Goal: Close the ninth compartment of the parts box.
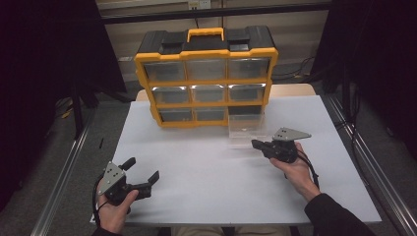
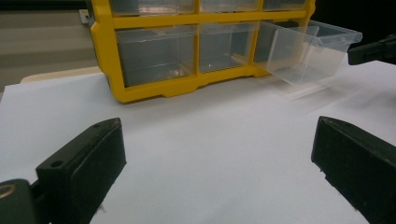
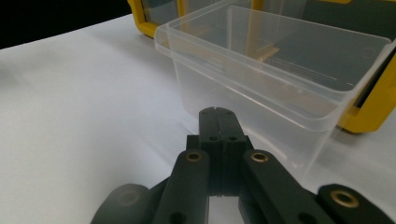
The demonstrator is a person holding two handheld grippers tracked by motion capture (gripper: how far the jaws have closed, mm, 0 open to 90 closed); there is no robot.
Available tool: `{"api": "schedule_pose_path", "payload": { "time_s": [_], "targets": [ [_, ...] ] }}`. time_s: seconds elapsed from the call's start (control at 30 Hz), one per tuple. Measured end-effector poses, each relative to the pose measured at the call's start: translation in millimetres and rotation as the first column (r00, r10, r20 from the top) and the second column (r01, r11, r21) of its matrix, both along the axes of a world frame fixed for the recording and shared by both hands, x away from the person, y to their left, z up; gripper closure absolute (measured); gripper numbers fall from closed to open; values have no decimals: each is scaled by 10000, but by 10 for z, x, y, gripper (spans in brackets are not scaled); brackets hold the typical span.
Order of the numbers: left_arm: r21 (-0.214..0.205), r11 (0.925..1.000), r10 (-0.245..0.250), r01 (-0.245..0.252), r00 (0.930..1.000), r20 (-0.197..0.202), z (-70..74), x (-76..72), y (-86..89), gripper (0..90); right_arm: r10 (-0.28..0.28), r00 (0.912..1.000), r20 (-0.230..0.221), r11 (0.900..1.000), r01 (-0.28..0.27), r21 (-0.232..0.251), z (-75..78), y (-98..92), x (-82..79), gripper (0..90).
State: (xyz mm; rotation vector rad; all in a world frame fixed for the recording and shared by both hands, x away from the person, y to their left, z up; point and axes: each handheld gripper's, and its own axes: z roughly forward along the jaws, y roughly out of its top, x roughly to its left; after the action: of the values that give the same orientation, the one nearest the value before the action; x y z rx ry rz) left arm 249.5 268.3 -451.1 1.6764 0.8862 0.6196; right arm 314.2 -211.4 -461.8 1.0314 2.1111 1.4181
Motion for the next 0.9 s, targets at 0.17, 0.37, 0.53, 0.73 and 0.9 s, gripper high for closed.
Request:
{"api": "schedule_pose_path", "payload": {
  "time_s": [0.17, 0.37, 0.53, 0.73, 0.9],
  "targets": [
    [37, 10000, -14, 14, 10000, -4, 0, 1, 5, 28, -107, 9999, -28, 9999, 107, -83, -22, 2, 47, 900],
    [-76, 10000, -46, 46, 10000, -12, 1, -4, -4, 28, -173, 9999, -4, 9998, 173, -113, -39, 18, 95, 900],
    [-36, 10000, -40, 40, 10000, 13, 2, -3, -3, 28, -273, 9996, -2, 9996, 273, -121, -58, 22, 135, 900],
    [23, 10000, 1, -1, 10000, 27, 2, -1, 3, 28, -265, 9996, -10, 9995, 264, -190, -70, 29, 154, 900],
    [12, 10000, 3, -3, 10000, 28, 3, -3, 1, 28, -245, 9997, 43, 9995, 246, -216, -73, 42, 161, 900]
  ]
}}
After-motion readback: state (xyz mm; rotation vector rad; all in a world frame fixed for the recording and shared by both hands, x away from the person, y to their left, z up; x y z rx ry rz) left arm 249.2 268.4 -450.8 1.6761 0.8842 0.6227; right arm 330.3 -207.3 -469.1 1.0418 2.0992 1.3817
